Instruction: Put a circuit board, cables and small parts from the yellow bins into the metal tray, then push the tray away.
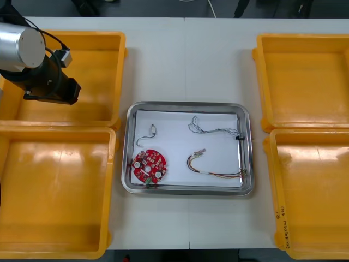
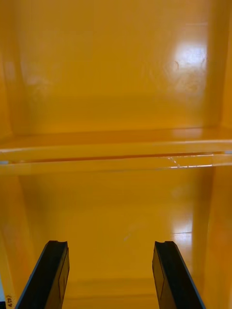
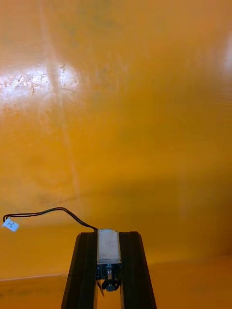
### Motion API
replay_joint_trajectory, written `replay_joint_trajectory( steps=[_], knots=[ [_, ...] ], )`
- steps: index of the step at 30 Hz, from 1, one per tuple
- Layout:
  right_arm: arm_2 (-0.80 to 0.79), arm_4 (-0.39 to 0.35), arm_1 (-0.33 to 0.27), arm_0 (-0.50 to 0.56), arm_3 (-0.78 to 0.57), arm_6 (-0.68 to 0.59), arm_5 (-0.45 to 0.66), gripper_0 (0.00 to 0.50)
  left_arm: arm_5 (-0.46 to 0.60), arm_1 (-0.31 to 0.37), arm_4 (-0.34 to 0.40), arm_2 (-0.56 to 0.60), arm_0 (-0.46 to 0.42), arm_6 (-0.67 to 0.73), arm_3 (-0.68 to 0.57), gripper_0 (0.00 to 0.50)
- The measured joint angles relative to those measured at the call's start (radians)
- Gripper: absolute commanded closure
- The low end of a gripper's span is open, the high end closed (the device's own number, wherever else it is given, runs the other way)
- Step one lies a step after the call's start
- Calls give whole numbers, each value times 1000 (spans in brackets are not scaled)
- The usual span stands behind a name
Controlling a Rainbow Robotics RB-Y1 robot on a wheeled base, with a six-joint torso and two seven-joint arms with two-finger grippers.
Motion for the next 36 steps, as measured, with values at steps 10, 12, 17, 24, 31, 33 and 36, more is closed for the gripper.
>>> replay_joint_trajectory(
  steps=[10,12,17,24,31,33,36],
  knots=[
    [-42,-12,0,120,-25,-3,0,0,135,-6,0,0,-16,5,-105,500],
    [-49,-12,0,144,-25,-3,0,0,167,-14,0,0,-24,22,-130,500],
    [-62,-12,0,180,-26,-3,0,0,226,-42,0,-2,-33,135,-225,500],
    [-68,-4,-1,200,-26,-3,-16,0,277,-81,2,-38,-50,385,-330,500],
    [-68,-4,0,208,-26,-3,-47,0,290,-127,-8,-138,-70,406,-390,500],
    [-70,-4,0,208,-27,-3,-53,0,290,-139,-9,-171,-77,422,-401,500],
    [-73,-4,0,208,-30,-3,-57,0,291,-157,-9,-206,-85,494,-419,500]
  ],
)
